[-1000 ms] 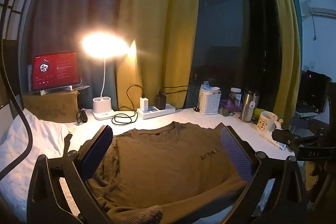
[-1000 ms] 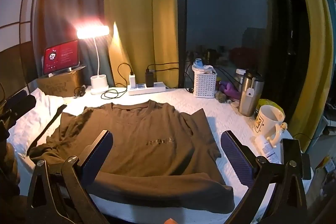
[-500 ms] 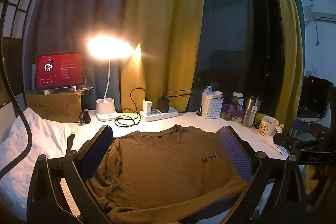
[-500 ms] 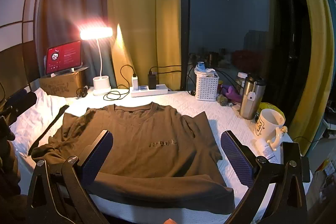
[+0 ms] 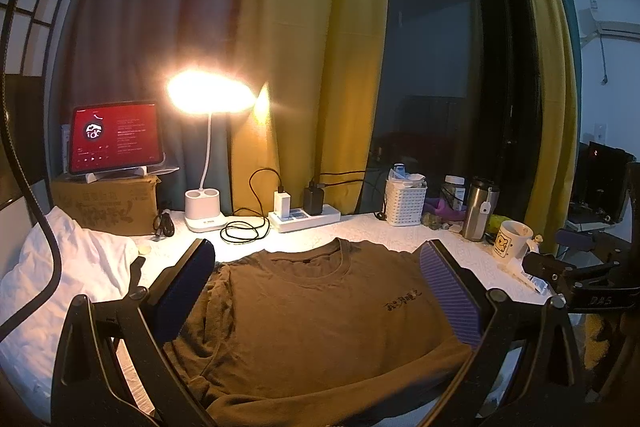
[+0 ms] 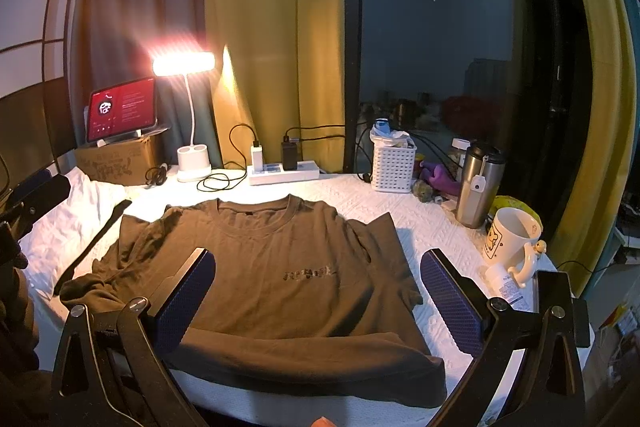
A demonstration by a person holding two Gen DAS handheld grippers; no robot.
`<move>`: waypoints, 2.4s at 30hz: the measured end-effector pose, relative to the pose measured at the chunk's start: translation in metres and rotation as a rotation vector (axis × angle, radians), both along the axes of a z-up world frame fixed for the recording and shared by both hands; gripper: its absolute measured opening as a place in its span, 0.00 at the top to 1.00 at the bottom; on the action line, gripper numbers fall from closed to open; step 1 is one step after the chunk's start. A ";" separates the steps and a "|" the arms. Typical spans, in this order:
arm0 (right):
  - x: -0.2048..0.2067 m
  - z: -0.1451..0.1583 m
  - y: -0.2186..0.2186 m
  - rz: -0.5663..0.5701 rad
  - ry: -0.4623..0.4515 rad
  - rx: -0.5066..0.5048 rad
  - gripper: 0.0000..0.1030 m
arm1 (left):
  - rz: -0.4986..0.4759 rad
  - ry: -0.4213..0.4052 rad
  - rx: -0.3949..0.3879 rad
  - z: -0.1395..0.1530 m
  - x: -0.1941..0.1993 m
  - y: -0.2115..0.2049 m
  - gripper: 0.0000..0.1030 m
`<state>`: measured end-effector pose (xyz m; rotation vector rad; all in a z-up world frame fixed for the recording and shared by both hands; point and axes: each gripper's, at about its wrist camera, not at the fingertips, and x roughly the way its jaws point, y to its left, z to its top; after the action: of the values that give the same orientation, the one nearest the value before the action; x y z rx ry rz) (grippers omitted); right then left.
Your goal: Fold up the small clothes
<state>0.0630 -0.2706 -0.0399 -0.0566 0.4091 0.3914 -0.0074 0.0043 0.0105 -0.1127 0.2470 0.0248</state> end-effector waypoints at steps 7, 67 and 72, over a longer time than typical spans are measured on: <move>0.000 -0.001 0.000 0.001 -0.002 -0.002 0.00 | -0.001 0.001 -0.002 -0.001 0.000 0.001 0.02; 0.068 -0.056 -0.011 -0.048 0.134 -0.043 0.00 | 0.015 0.123 0.078 -0.029 0.057 -0.008 0.02; 0.109 -0.065 -0.024 -0.060 0.169 -0.074 0.00 | 0.006 0.173 0.065 -0.037 0.088 -0.013 0.02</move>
<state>0.1724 -0.2947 -0.1046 -0.0838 0.5914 0.3231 0.0809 -0.0091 -0.0263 -0.0465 0.4180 0.0484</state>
